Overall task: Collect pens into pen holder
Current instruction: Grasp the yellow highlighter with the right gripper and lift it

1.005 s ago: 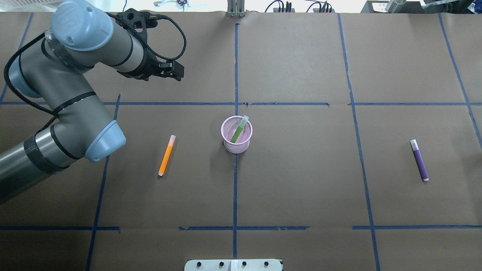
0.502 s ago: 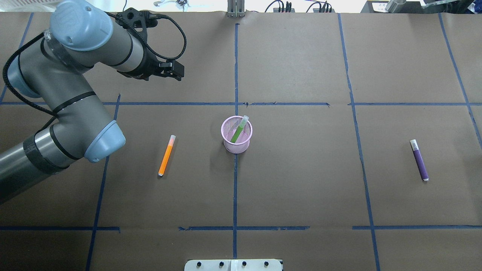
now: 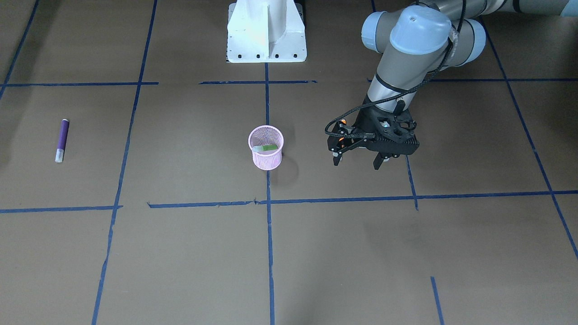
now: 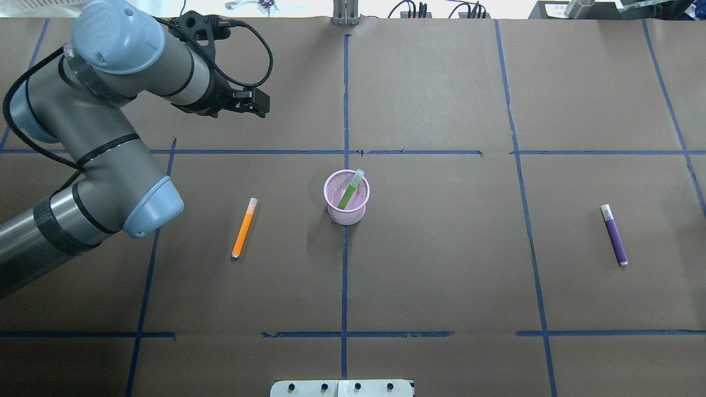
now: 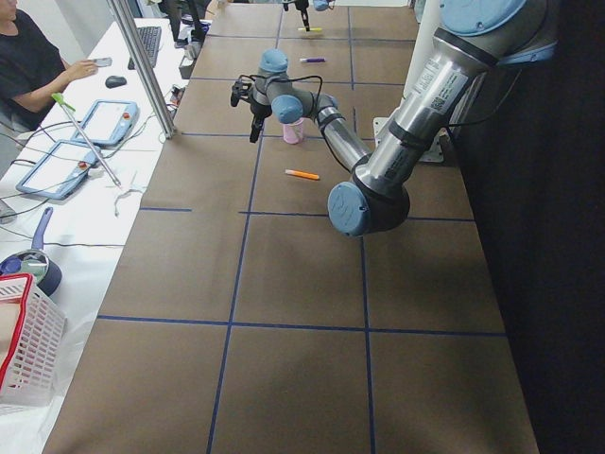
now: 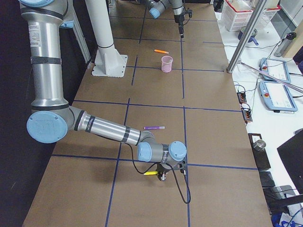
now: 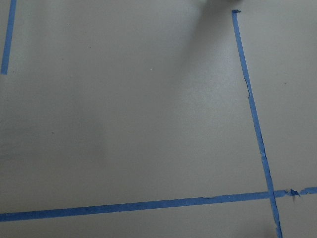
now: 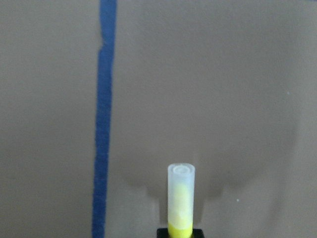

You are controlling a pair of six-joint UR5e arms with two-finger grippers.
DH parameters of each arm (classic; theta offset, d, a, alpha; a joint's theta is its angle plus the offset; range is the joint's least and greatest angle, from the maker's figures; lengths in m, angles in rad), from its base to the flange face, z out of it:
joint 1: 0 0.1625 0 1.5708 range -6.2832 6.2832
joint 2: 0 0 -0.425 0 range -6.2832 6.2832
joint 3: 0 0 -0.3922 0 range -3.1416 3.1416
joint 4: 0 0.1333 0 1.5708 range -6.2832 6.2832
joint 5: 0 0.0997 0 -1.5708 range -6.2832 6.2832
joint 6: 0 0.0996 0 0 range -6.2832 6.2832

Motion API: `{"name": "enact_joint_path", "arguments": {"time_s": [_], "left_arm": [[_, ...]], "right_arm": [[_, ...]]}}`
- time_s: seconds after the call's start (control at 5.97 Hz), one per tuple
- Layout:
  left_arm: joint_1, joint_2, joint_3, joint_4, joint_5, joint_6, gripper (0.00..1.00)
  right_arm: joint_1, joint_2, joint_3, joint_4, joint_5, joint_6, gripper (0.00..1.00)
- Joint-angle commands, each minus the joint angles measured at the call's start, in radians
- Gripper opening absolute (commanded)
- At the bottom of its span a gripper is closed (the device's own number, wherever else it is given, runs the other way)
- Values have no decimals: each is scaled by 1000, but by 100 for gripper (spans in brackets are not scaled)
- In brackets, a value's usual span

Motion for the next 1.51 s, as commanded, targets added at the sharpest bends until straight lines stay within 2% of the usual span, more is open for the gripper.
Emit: {"name": "enact_joint_path", "arguments": {"time_s": [0.0,0.33,0.67,0.84,1.0,1.34], "left_arm": [[-1,2,-7,-1,0,1,100],[-1,3,-7,-6,2,1,100],[-1,14,-6,-7,0,1,100],[-1,18,-6,-9,2,16,100],[-1,18,-3,-10,0,16,100],[4,32,-1,-16,2,6,100]], "right_arm": [[12,-69,294,-2,-3,47,0],[-26,-59,478,0,15,175,0],[-168,89,620,3,-6,498,0],[-248,181,652,3,-60,635,0],[-364,308,659,1,-164,824,0],[-640,483,672,1,-480,1126,0]]}}
